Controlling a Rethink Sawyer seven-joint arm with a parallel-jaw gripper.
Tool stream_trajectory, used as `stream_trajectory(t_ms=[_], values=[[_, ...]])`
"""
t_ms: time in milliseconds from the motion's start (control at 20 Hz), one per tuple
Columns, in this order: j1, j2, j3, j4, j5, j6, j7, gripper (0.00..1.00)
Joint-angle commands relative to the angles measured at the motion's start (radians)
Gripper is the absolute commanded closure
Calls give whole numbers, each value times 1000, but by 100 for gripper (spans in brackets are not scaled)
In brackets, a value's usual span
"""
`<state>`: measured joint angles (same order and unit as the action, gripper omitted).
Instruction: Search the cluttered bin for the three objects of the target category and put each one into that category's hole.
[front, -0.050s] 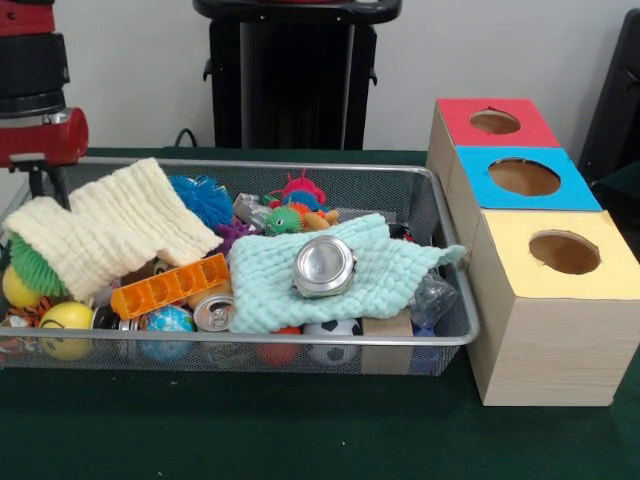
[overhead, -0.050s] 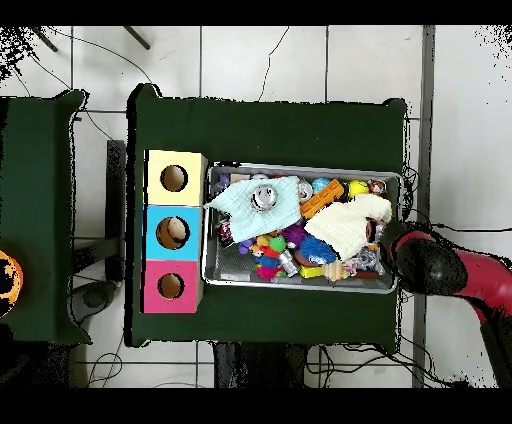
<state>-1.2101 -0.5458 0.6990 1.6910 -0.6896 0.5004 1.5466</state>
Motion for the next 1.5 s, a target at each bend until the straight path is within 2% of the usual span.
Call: stream_trajectory(t_ms=[50, 300, 600, 850, 1200, 1500], values=[[-7, 22, 104, -138, -24, 183, -388, 100], [-9, -14, 133, -153, -1, 241, -401, 100], [-20, 15, 145, -153, -28, 214, -392, 100], [-16, 5, 156, -183, -7, 268, -418, 100], [10, 72, 136, -210, -52, 214, -402, 100], [43, 78, 108, -184, -112, 138, -349, 100]])
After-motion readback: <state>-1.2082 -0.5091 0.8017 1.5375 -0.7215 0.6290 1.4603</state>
